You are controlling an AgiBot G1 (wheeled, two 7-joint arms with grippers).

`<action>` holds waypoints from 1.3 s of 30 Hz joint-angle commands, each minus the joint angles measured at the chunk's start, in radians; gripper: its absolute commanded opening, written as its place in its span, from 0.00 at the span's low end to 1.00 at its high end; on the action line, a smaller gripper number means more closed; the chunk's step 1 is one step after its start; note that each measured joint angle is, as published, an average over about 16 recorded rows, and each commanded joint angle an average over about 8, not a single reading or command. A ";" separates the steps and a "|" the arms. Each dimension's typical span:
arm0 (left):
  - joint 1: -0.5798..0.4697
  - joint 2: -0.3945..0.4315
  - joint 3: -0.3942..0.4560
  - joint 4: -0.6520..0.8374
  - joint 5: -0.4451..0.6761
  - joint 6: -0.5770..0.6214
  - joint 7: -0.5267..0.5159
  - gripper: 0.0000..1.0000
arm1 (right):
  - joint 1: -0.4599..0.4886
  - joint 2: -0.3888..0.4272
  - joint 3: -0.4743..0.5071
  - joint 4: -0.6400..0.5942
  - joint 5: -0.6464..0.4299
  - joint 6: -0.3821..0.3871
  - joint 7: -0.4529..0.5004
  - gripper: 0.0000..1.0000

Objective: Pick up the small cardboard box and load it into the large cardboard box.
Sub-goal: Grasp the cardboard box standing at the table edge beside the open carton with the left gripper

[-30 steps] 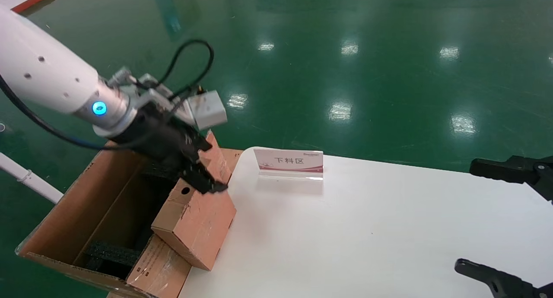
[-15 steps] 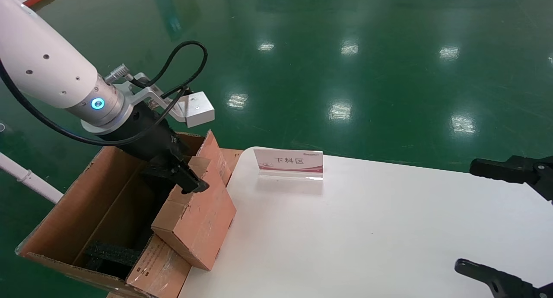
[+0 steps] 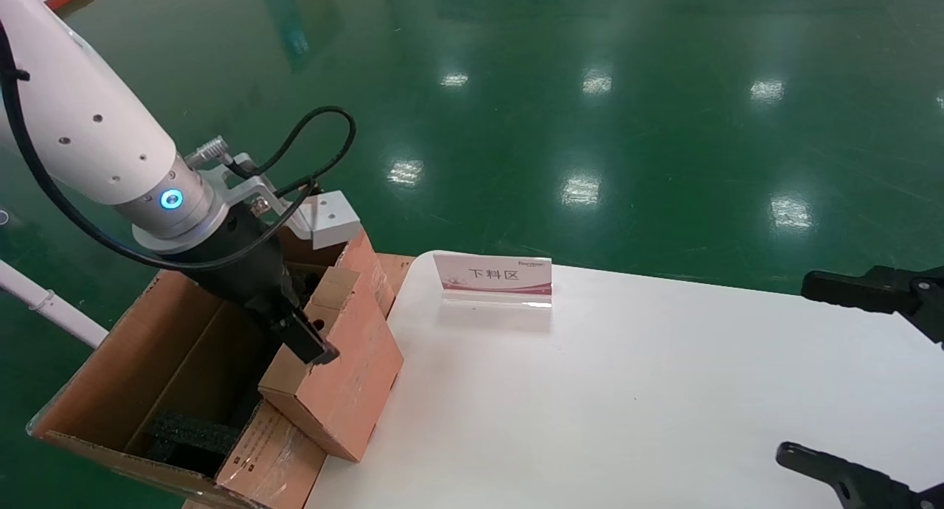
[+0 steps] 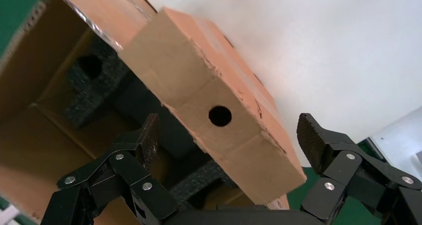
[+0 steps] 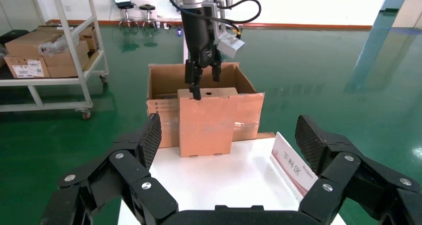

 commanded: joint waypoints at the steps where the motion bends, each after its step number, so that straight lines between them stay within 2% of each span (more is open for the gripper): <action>1: -0.008 0.000 0.023 0.001 -0.013 -0.004 -0.006 1.00 | 0.000 0.000 0.000 0.000 0.000 0.000 0.000 1.00; 12: -0.009 -0.004 0.080 0.003 -0.034 -0.030 -0.020 1.00 | 0.000 0.000 -0.001 0.000 0.001 0.000 0.000 1.00; 39: 0.051 0.015 0.128 0.016 -0.018 -0.081 -0.036 1.00 | 0.000 0.001 -0.003 0.000 0.002 0.001 -0.001 1.00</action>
